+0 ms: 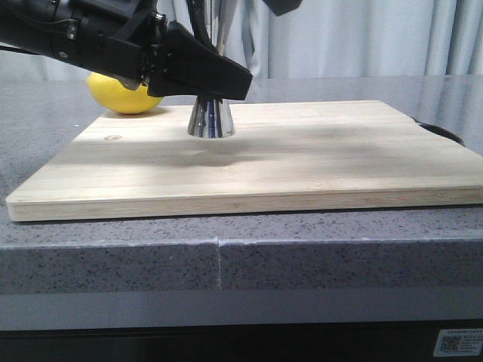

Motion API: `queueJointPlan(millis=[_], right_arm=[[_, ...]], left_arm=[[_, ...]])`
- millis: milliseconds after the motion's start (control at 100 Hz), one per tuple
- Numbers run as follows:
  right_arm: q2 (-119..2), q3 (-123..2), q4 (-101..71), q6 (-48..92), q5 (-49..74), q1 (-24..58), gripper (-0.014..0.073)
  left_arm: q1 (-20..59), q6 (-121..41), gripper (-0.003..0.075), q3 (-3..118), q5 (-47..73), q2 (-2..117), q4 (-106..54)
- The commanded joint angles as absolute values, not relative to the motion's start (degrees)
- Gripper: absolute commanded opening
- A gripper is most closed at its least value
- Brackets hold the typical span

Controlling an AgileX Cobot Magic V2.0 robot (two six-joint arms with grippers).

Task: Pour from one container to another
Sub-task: 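Bring the beaker above the jigger's cup with the right gripper, then tilt the beaker with the right gripper to pour into the jigger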

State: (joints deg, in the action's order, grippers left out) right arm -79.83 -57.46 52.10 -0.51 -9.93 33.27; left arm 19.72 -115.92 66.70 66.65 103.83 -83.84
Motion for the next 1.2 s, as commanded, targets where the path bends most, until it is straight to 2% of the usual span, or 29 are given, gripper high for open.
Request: queueJointPlan(millis=[0, 1190], right_arm=[[-77.5, -59.5, 52.6, -0.5, -12.8, 33.3, 0.0185], [-77.5, -59.7, 58.0, -0.5, -12.7, 33.3, 0.0185]], left_arm=[[20.3, -115.6, 0.0018, 68.0, 72.8, 100.7, -88.0], [20.3, -115.6, 0.0018, 68.0, 72.8, 100.7, -88.0]])
